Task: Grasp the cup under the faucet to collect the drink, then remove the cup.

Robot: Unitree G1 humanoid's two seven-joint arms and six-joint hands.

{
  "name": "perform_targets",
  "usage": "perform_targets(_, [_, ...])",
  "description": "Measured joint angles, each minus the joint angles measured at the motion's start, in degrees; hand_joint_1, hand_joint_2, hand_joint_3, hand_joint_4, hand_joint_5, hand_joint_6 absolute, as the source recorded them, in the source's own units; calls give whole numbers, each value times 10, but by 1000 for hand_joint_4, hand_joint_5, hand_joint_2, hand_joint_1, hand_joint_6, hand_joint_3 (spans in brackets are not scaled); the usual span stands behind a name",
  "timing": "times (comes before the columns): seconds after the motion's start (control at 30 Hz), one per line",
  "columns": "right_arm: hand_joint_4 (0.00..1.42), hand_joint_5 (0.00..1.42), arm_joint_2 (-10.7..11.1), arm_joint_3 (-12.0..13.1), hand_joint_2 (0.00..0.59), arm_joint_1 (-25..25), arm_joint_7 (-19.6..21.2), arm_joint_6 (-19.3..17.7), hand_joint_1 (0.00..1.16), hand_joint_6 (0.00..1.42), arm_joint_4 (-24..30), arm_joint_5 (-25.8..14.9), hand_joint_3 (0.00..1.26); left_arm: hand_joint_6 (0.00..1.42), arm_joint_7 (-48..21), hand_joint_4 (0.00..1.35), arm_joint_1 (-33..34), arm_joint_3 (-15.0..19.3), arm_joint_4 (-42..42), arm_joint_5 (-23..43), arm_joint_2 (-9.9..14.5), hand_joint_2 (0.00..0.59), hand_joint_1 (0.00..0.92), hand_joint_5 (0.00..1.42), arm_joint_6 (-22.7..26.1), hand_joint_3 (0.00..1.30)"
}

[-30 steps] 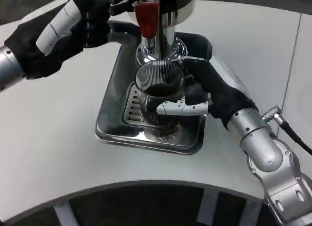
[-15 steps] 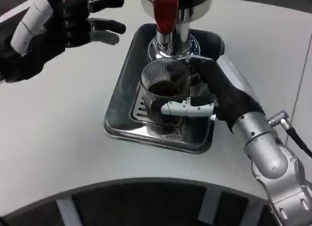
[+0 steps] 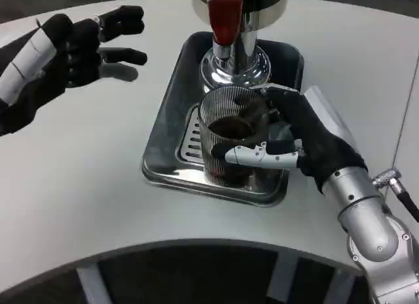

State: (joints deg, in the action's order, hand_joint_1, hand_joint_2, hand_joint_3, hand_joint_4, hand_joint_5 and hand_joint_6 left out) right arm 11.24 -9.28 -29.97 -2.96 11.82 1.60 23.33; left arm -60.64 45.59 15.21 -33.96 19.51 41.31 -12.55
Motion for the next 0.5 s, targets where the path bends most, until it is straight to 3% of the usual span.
perform_targets(0.5, [1023,1140,-1,12,215,32,-1,32,1010,1190,51,-2,873,113,27,0,-96,-4,87,-24,10,109,0,82,-50,96])
